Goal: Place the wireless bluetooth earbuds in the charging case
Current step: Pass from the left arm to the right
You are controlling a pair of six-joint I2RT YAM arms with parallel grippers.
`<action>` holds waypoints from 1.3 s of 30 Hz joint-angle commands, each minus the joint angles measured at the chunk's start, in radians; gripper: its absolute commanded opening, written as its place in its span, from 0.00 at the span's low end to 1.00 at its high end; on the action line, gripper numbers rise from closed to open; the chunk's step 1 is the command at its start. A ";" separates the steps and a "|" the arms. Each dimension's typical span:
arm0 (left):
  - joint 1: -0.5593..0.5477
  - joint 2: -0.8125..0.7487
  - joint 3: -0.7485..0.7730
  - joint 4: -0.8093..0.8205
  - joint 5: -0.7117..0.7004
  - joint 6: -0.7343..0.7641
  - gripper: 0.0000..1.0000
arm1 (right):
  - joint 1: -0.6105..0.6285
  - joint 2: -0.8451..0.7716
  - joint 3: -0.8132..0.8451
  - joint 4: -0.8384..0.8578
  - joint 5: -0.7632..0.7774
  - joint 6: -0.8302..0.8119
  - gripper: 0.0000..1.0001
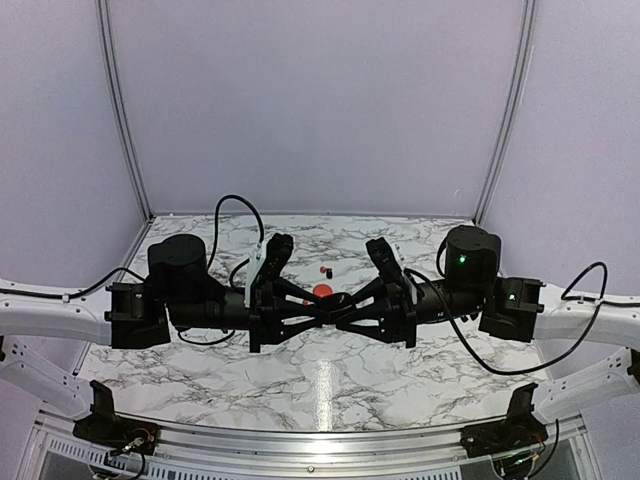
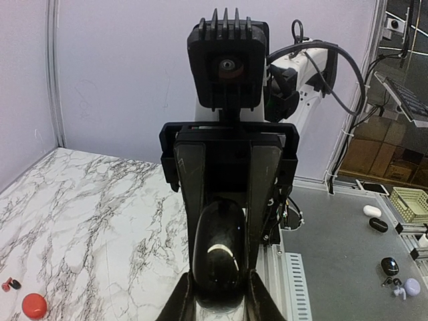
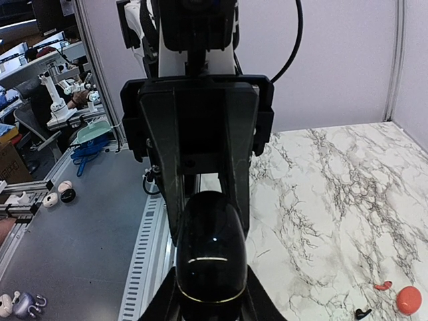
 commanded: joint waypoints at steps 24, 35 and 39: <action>-0.006 -0.045 -0.043 0.085 -0.093 -0.046 0.44 | -0.006 -0.024 0.035 0.024 -0.014 -0.021 0.10; -0.004 -0.029 -0.010 0.037 -0.184 -0.059 0.56 | -0.006 -0.013 0.043 -0.014 -0.016 -0.058 0.06; -0.004 -0.031 0.000 0.022 -0.241 -0.055 0.56 | -0.006 -0.018 0.043 -0.022 -0.025 -0.065 0.05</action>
